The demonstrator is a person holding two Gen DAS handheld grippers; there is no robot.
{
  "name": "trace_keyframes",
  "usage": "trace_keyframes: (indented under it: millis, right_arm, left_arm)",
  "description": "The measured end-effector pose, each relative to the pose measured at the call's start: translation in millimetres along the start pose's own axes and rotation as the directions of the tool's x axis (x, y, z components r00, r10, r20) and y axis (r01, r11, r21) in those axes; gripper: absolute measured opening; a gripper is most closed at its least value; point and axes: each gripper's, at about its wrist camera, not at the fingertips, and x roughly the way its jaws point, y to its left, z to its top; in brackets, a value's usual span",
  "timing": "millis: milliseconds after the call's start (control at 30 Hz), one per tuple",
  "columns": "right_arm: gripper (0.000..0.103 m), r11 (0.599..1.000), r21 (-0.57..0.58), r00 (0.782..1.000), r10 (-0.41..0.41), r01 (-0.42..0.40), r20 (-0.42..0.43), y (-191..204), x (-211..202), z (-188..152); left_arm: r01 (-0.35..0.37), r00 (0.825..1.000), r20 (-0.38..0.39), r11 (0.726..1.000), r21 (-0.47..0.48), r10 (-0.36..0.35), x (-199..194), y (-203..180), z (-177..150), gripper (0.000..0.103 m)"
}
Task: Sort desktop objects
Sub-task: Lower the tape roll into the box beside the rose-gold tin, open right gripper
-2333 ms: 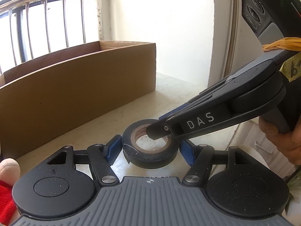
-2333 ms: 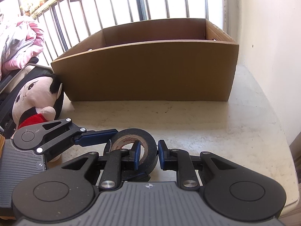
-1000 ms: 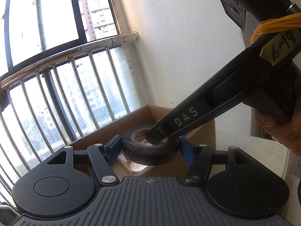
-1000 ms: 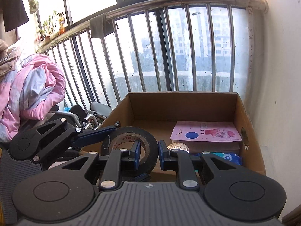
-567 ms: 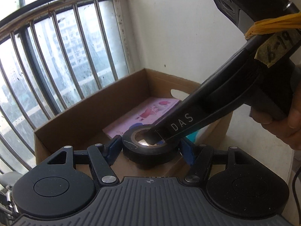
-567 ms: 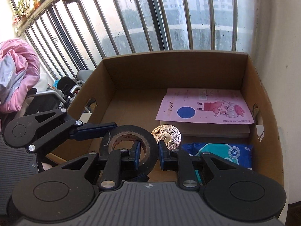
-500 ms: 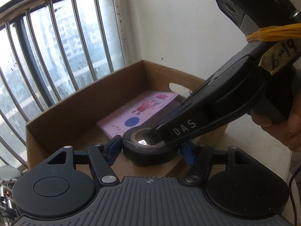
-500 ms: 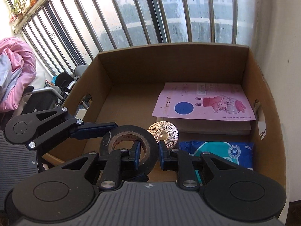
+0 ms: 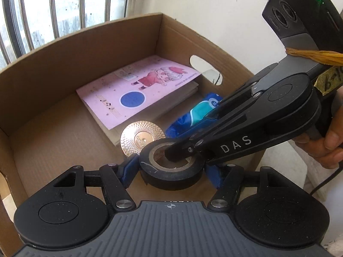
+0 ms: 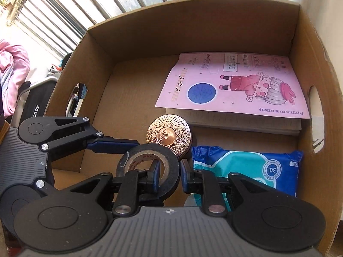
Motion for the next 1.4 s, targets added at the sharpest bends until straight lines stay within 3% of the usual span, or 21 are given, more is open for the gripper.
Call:
trace_keyframes:
  millis: [667,867,1100,1400]
  right_arm:
    - [0.024,0.995,-0.096,0.990,-0.008,-0.005,-0.142,6.9,15.6,10.8]
    - [0.024,0.994,-0.106,0.985,0.004,-0.023,-0.174,8.3,21.5,13.2]
    - [0.023,0.995,-0.090,0.977,0.023,-0.043,-0.210,9.0,30.4,15.1]
    - [0.023,0.995,-0.101,0.965,-0.008,-0.019,-0.261,11.3,41.8,19.4]
  left_arm:
    - [0.110,0.987,-0.109,0.992,-0.066,-0.116,6.4,13.3,3.0,0.066]
    - [0.130,0.980,-0.137,0.987,-0.097,-0.143,11.1,20.2,4.9,0.073]
    - [0.121,0.978,-0.161,0.989,-0.085,-0.134,11.2,22.7,7.4,0.078]
    - [0.116,0.976,-0.174,0.989,-0.095,-0.132,13.4,30.0,5.4,0.084]
